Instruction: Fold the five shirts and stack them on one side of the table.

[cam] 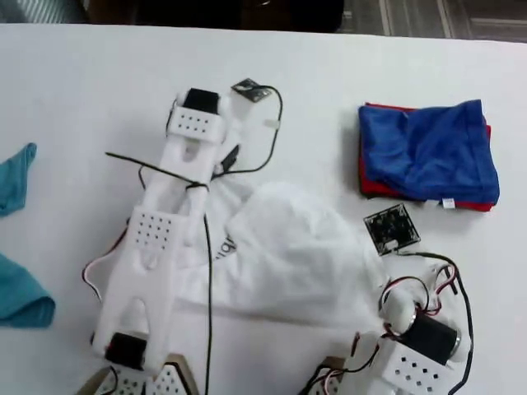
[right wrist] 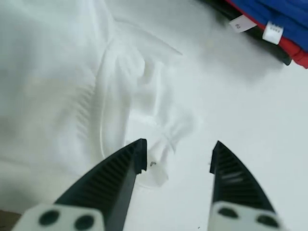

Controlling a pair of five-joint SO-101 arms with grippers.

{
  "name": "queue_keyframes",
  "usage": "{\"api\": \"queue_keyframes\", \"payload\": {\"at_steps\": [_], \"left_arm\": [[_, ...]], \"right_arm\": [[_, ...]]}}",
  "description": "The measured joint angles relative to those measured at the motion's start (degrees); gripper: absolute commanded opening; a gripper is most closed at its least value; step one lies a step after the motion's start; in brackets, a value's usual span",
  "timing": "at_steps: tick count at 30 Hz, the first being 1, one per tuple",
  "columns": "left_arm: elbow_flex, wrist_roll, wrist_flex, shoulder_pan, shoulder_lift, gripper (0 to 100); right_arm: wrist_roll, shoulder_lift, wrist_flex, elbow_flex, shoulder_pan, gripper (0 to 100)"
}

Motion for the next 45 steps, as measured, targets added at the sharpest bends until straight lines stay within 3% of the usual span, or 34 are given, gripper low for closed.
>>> {"api": "queue_keyframes", "payload": {"at_steps": [5,11,18,24,32,35,40,45], "left_arm": [[3.1,0.0,0.0,-4.0,-1.5,2],[27.1,-4.3,0.0,-11.1,-17.8,2],[61.3,-12.4,-0.5,-18.5,-47.6,2],[79.8,-16.4,-4.0,-27.6,-60.6,2],[83.4,-17.8,-7.9,-30.1,-61.4,3],[81.6,-16.1,-8.3,-30.3,-61.4,8],[75.7,-12.0,-8.2,-31.6,-61.4,17],[75.2,-11.0,-8.3,-31.7,-61.4,17]], "right_arm": [[0.0,0.0,-2.1,0.0,-0.1,21.5],[-5.1,4.0,-5.8,0.0,-2.4,21.5],[-15.6,23.7,-8.4,-13.3,-15.5,21.5],[-25.0,46.9,-8.4,-34.4,-30.1,21.9],[-29.5,86.1,-2.0,-61.1,-46.6,21.7],[-29.6,96.8,2.3,-70.4,-50.5,21.6],[-30.0,108.3,3.3,-80.9,-51.8,21.6],[-30.0,113.9,6.2,-81.8,-51.6,21.6]]}}
